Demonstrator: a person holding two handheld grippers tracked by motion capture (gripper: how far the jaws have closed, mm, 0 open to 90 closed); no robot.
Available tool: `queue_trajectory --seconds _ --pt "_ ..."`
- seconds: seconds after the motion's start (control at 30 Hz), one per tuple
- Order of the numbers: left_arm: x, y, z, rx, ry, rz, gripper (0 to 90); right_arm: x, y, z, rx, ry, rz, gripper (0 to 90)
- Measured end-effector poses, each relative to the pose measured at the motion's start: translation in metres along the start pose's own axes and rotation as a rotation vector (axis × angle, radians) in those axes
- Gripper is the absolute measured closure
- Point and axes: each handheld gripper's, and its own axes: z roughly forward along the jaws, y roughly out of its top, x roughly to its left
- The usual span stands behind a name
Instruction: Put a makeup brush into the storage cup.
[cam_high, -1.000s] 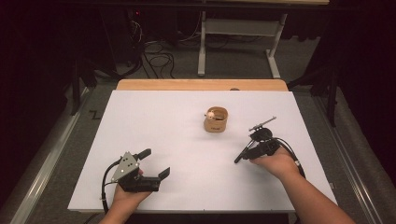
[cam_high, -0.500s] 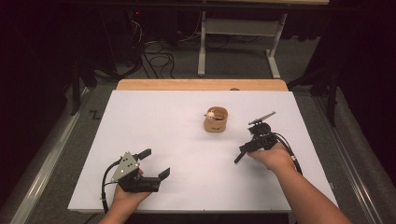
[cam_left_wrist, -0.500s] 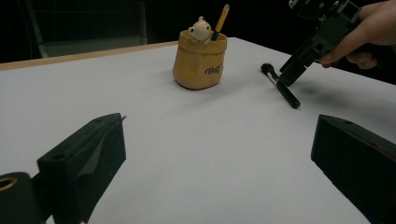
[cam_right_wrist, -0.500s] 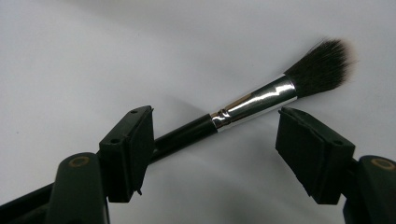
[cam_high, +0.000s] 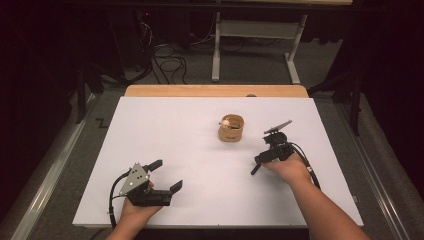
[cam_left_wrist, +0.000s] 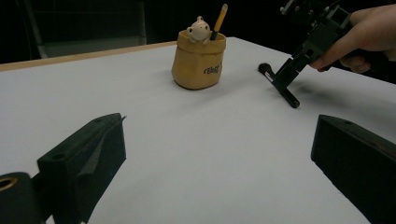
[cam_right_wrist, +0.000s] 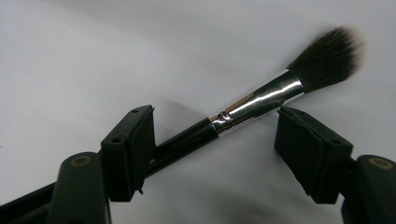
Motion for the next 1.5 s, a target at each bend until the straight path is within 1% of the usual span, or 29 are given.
queue_trajectory --seconds 0.13,0.2,0.23,0.43,0.7,1.1,1.27,1.5 --pt "0.0001 0.0000 -0.0002 -0.001 0.001 0.000 4.0 0.0000 -0.0006 -0.0004 0.005 -0.012 0.004 35.1" --pt "0.0002 0.0000 -0.0001 0.000 0.001 0.000 4.0 -0.0007 -0.0013 -0.0006 -0.001 -0.011 0.009 37.9" --pt "0.0002 0.0000 -0.0001 0.000 0.000 0.000 4.1 -0.0017 -0.0017 -0.0010 -0.003 -0.015 0.003 39.2" --pt "-0.0003 0.0000 0.0000 -0.001 -0.001 0.001 4.1 -0.0041 -0.0032 -0.0031 -0.001 -0.006 0.013 46.6" --pt "-0.0004 0.0001 0.0000 -0.002 -0.003 0.000 4.1 -0.0060 -0.0032 -0.0041 0.006 -0.017 0.012 52.8" --pt "-0.0002 0.0000 0.0000 -0.002 -0.006 0.000 4.2 -0.0085 -0.0037 -0.0049 0.009 -0.028 0.011 65.1" --pt "-0.0004 0.0000 0.0001 -0.002 -0.008 0.000 4.2 -0.0087 -0.0040 -0.0052 0.011 -0.028 0.011 66.4" --pt "-0.0002 0.0001 0.0000 -0.002 -0.007 -0.001 4.2 -0.0089 -0.0047 -0.0059 0.020 -0.017 0.016 62.3"
